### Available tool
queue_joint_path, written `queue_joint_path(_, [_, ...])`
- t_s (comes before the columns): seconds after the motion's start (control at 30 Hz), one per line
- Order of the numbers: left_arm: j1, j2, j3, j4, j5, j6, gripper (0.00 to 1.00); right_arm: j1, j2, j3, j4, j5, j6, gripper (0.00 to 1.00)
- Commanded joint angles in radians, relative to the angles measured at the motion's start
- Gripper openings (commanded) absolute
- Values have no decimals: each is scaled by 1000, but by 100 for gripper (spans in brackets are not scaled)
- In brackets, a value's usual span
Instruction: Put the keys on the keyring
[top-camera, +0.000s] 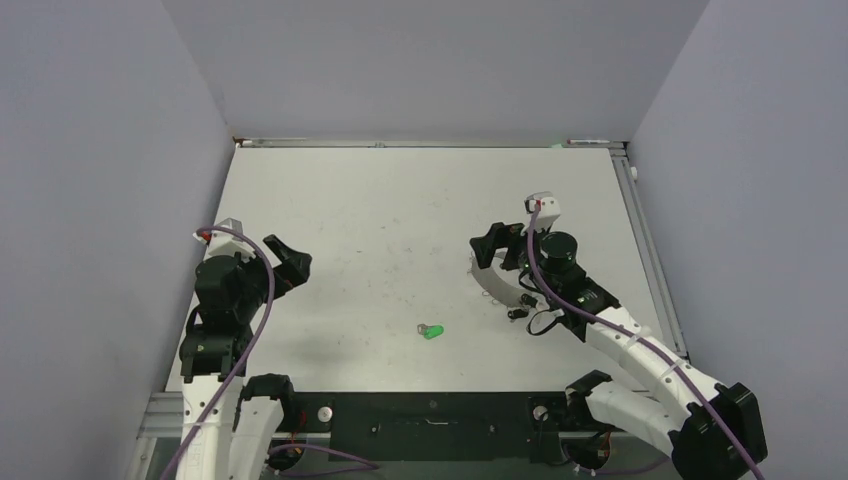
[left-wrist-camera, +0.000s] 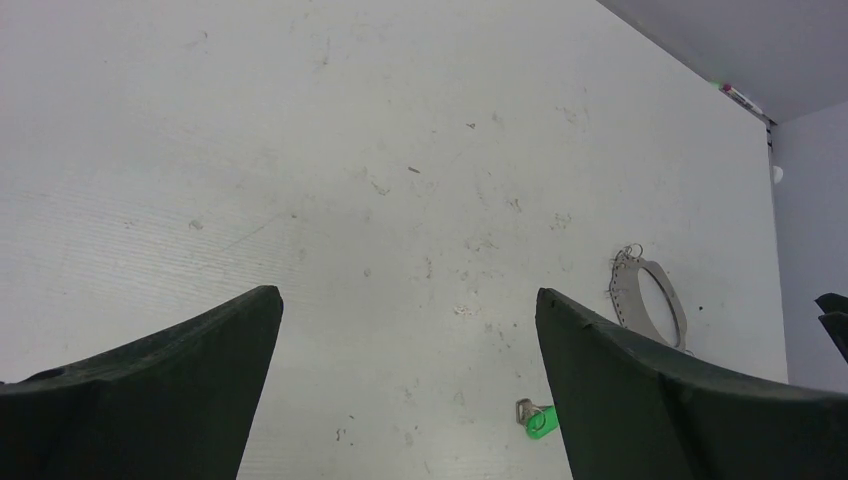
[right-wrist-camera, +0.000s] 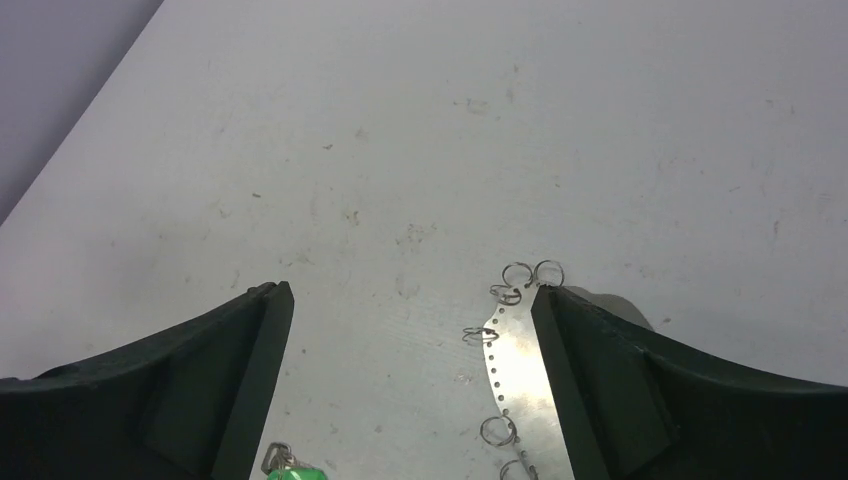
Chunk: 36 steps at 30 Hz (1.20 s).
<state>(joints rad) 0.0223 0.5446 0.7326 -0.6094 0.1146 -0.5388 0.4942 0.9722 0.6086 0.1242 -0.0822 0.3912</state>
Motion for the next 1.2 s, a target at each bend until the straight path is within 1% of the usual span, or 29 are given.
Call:
queue_joint_path(0.0, [4, 8, 21, 20, -33, 0, 97, 29, -15, 22, -26, 50, -48, 96])
queue_joint_path(0.13, [-7, 12, 32, -6, -104, -20, 97, 40, 29, 74, -96, 40, -57, 94])
queue_joint_path(0.17, [-10, 12, 35, -15, -136, -26, 97, 45, 41, 84, -108, 36, -58, 93])
queue_joint_path(0.27, [-10, 14, 34, -26, -167, -25, 97, 64, 74, 114, -162, 15, -66, 88])
queue_joint_path(0.33, [-2, 15, 32, -22, -128, -3, 99, 92, 85, 119, -177, 4, -70, 85])
queue_joint_path(0.4, [2, 13, 18, 18, -2, 38, 99, 134, 81, 105, -171, 0, -75, 83])
queue_joint_path(0.43, [1, 16, 5, 44, 29, 37, 100, 158, 79, 100, -170, 1, -77, 83])
queue_joint_path(0.5, [-9, 50, 6, 30, 18, 38, 100, 214, 73, 88, -166, 4, -79, 82])
queue_joint_path(0.53, [-14, 74, 17, 15, 3, 44, 94, 247, 71, 80, -162, 6, -75, 82])
queue_joint_path(0.67, [-169, 155, 35, -9, -27, 50, 86, 372, 100, 58, -148, 10, -61, 77])
queue_joint_path(0.73, [-250, 167, 47, -26, -68, 57, 85, 418, 133, 53, -135, -6, -59, 73])
queue_joint_path(0.83, [-330, 159, 62, -44, -104, 86, 85, 464, 191, 53, -101, -23, -30, 66])
queue_joint_path(0.93, [-376, 135, 58, -40, -143, 104, 84, 484, 249, 66, -104, -25, -21, 57])
queue_joint_path(1.1, [-378, 132, 37, -8, -89, 112, 84, 485, 309, 67, -118, 3, -10, 45])
queue_joint_path(1.17, [-379, 141, 37, -10, -81, 115, 84, 484, 334, 65, -113, 0, -6, 42])
